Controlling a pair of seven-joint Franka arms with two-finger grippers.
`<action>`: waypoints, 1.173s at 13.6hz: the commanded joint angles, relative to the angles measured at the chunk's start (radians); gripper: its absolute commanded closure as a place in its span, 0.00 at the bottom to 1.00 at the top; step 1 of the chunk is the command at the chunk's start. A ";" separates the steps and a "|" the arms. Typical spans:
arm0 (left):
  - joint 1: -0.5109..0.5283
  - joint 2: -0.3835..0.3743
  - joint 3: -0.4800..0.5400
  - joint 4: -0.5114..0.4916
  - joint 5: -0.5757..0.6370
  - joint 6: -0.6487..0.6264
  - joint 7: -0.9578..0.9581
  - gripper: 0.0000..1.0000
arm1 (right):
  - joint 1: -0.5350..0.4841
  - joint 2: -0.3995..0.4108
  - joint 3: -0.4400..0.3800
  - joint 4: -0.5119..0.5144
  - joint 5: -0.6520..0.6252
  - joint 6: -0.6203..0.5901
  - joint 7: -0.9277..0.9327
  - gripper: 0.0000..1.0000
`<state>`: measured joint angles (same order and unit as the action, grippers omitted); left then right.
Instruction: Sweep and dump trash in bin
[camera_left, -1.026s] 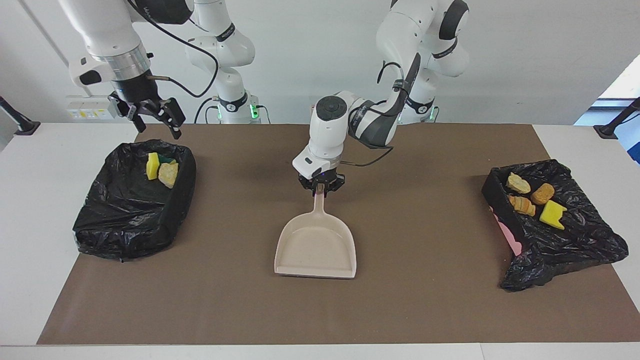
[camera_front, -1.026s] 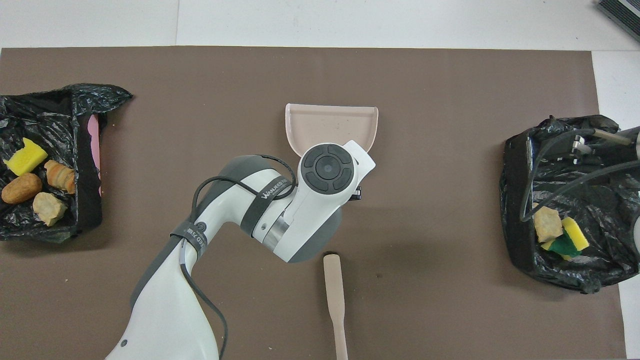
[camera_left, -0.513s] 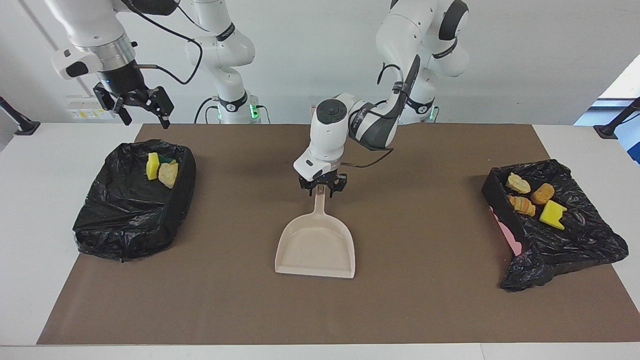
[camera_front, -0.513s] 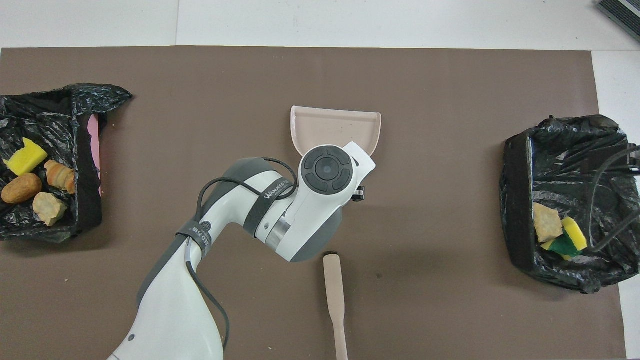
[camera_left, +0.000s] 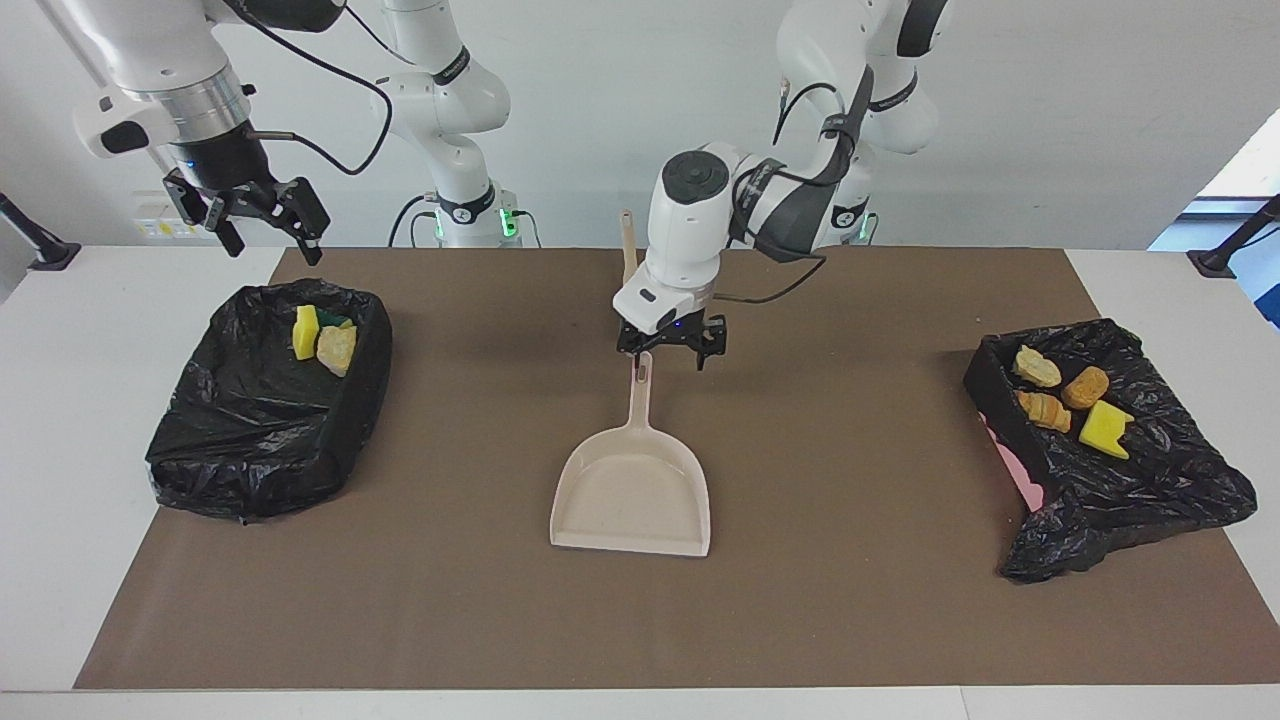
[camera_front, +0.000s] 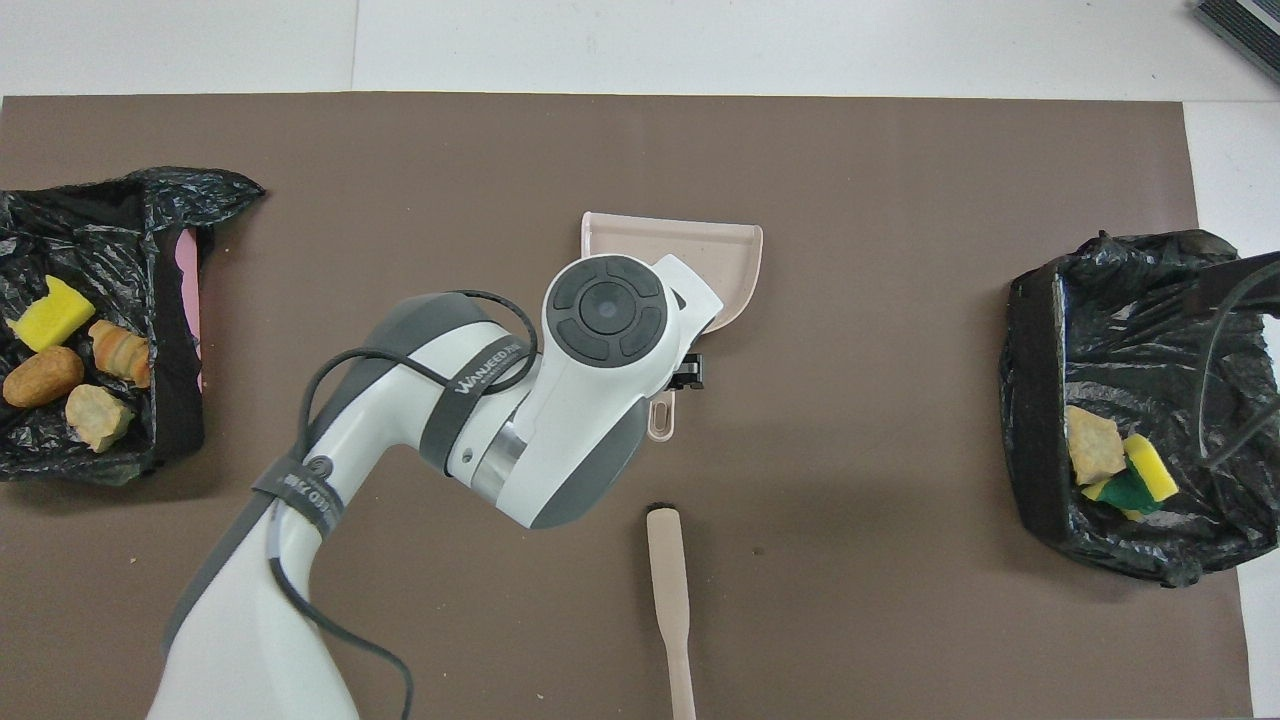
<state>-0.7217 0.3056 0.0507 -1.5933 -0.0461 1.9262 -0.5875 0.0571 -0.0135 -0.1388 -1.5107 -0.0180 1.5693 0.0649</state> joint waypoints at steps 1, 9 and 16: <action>0.055 -0.146 0.026 -0.039 -0.003 -0.110 0.093 0.00 | -0.005 0.007 -0.002 0.018 0.013 0.003 -0.010 0.00; 0.315 -0.390 0.028 -0.050 0.002 -0.335 0.470 0.00 | 0.004 -0.052 0.005 -0.039 0.006 -0.100 -0.049 0.00; 0.490 -0.369 0.032 0.076 0.071 -0.354 0.664 0.00 | 0.000 -0.052 0.005 -0.043 0.000 -0.081 -0.175 0.00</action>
<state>-0.2687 -0.0950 0.0927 -1.5747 0.0044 1.5891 0.0489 0.0615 -0.0439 -0.1361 -1.5208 -0.0134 1.4574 -0.0823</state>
